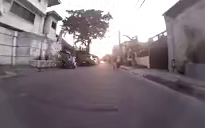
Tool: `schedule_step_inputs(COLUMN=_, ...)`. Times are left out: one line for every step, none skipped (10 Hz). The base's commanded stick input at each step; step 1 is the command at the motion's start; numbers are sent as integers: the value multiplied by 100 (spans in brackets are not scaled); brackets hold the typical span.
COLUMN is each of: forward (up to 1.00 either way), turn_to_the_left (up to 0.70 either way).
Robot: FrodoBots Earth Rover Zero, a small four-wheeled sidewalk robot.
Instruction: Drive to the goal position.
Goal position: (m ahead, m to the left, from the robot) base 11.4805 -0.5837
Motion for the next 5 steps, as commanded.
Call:
schedule_step_inputs(forward=100, turn_to_the_left=0)
schedule_step_inputs(forward=100, turn_to_the_left=0)
schedule_step_inputs(forward=100, turn_to_the_left=0)
schedule_step_inputs(forward=100, turn_to_the_left=0)
schedule_step_inputs(forward=100, turn_to_the_left=0)
